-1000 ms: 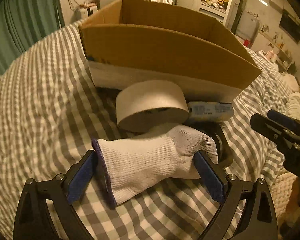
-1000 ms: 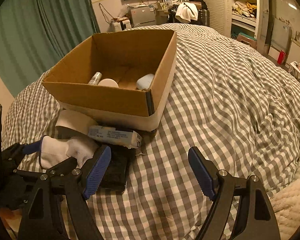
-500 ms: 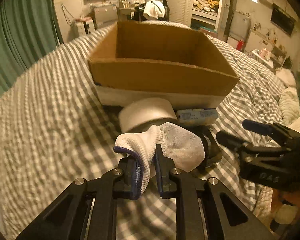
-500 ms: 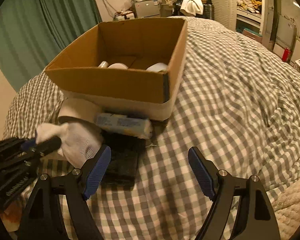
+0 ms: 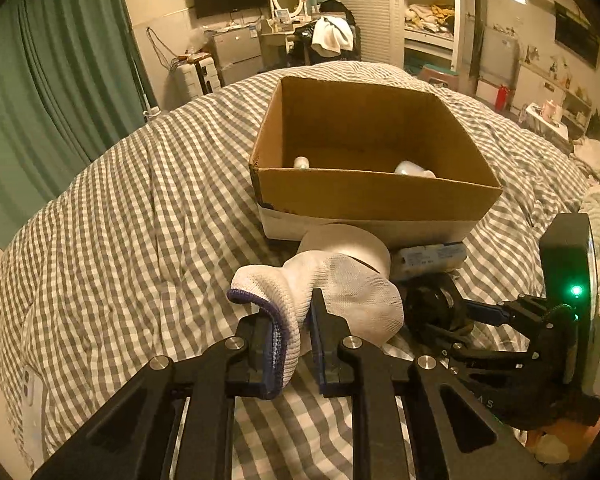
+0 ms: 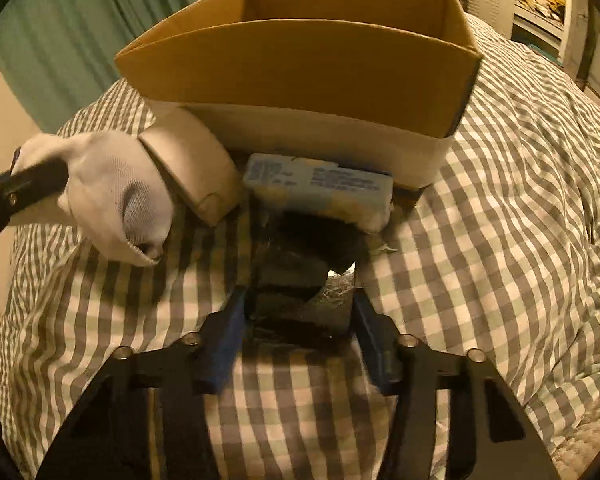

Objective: Organize objects
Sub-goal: 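Grasp the white sock with the left tool while the right tool grasps the black cup, then carry sock and black cup over the box and open both tools to drop them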

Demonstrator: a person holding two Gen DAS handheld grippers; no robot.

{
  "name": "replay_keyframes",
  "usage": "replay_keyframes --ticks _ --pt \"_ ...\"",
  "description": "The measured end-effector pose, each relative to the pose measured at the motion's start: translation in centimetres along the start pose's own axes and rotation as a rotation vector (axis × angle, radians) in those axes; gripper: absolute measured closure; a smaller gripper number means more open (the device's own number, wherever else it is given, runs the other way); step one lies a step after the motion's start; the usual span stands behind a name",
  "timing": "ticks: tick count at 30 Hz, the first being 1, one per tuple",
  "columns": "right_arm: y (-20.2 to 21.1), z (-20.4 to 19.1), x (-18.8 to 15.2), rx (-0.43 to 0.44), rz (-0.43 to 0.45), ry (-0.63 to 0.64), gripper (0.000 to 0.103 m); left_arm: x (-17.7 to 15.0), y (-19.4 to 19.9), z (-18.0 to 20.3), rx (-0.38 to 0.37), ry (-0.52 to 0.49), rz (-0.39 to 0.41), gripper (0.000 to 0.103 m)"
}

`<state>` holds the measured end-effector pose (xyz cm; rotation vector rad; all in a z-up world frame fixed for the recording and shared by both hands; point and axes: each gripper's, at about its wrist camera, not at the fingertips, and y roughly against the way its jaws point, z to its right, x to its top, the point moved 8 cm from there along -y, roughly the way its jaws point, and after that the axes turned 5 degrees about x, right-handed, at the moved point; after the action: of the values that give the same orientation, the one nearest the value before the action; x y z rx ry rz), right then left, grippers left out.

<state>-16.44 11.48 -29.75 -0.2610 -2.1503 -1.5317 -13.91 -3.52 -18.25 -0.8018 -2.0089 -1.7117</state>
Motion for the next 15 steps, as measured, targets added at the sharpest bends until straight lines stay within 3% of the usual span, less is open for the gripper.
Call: replay_keyframes --ticks 15 --pt "4.3 -1.4 0.2 -0.013 0.091 0.036 0.059 0.4 4.0 1.0 0.004 -0.01 0.053 0.088"
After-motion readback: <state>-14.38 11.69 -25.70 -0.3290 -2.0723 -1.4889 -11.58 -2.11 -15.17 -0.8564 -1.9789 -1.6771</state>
